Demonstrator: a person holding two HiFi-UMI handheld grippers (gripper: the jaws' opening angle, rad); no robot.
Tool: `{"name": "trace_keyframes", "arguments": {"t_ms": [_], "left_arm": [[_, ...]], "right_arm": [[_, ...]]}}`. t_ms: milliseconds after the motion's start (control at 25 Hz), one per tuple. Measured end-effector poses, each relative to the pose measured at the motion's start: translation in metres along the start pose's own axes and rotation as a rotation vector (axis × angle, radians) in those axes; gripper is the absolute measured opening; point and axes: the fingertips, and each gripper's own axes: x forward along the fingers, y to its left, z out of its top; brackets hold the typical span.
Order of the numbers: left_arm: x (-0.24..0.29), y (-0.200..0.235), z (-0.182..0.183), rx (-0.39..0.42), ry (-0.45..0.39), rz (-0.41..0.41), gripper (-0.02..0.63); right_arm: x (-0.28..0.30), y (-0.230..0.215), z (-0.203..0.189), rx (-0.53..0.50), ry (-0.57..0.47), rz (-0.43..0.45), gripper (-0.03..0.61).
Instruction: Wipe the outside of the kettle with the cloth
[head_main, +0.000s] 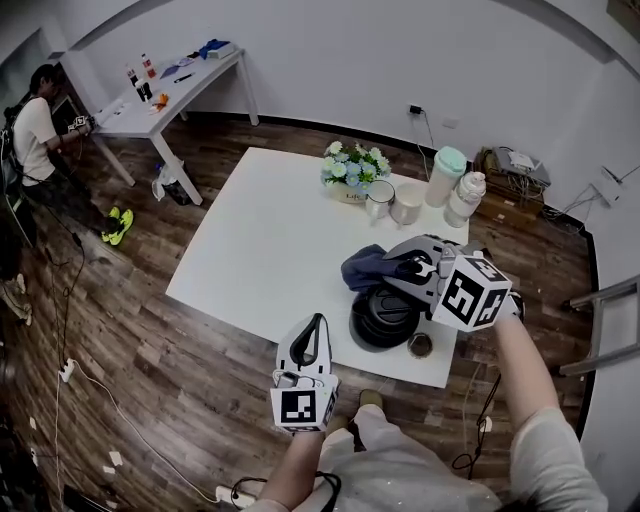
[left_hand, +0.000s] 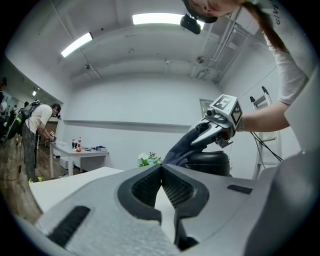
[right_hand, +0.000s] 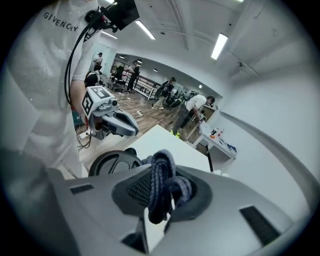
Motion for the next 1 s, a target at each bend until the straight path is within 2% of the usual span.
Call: {"name": "trace_keyframes", "arguments": {"t_ms": [280, 400, 720, 840, 1000], "left_arm": [[0.011, -0.023, 0.000, -0.001, 0.002, -0.063, 0.008], [0.015, -0.040, 0.004, 0.008, -0.002, -0.104, 0.008], [0.020, -0.068, 0.000, 0.022, 0.011, -0.180, 0.008], [0.018, -0.070, -0.002, 0.038, 0.020, -0.189, 0.008], [0.015, -0.069, -0.007, 0.038, 0.044, -0.183, 0.008]], "right_arm": [[-0.043, 0.015, -0.048, 0.115, 0.082, -0.077, 0.052], [-0.065, 0.023, -0.062, 0.154, 0.095, -0.145, 0.052], [-0.123, 0.042, -0.049, 0.205, -0.001, -0.366, 0.052], [-0.126, 0.065, -0.066, 0.275, -0.003, -0.379, 0.052], [-0.116, 0.096, -0.093, 0.441, -0.056, -0.394, 0.052]]}}
